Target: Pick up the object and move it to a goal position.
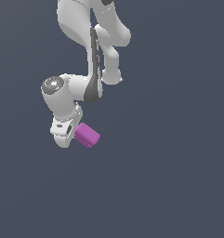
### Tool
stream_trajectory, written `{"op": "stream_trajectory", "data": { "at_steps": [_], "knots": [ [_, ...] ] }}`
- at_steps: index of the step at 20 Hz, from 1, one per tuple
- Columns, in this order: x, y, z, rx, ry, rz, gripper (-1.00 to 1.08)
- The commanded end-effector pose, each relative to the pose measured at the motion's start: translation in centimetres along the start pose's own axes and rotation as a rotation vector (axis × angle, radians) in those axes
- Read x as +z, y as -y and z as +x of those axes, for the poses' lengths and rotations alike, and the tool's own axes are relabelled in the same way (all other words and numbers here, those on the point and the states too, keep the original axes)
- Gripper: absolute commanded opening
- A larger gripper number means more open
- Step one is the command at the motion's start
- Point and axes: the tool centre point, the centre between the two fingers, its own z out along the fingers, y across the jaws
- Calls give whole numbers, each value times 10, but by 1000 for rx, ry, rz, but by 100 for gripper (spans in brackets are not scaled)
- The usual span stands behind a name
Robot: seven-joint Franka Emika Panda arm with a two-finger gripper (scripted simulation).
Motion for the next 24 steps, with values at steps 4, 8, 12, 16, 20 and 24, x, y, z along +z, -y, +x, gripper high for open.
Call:
{"op": "stream_trajectory", "data": {
  "at_steps": [4, 8, 12, 16, 20, 24],
  "knots": [
    [0, 1, -43, -2, 0, 0, -100],
    [0, 1, -60, -2, 0, 0, -100],
    [0, 0, -63, -2, 0, 0, -100],
    [2, 0, -67, -1, 0, 1, -100],
    [7, 2, -85, -1, 0, 1, -100],
    [13, 3, -107, -1, 0, 1, -100]
  ]
}}
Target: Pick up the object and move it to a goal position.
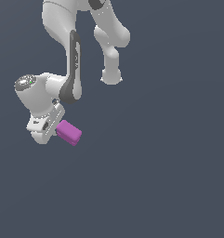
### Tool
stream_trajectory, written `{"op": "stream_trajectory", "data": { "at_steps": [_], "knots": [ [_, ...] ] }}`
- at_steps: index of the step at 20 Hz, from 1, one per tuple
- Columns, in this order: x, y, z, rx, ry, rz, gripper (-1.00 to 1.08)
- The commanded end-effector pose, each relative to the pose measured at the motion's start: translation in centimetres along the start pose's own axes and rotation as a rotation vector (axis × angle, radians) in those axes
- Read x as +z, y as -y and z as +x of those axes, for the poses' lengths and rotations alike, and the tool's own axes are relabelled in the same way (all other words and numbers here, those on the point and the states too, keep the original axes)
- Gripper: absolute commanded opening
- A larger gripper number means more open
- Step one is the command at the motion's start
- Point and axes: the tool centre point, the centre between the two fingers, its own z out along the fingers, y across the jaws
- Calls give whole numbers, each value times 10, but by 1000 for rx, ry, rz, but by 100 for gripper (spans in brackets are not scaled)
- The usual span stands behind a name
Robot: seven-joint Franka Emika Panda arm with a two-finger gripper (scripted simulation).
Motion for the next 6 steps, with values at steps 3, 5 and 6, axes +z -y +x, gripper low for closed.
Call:
{"op": "stream_trajectory", "data": {
  "at_steps": [3, 5, 6],
  "knots": [
    [10, 4, -14, -1, -3, 11, -100],
    [10, 3, -15, -1, -3, 11, -100],
    [10, 3, -14, -1, -3, 11, -100]
  ]
}}
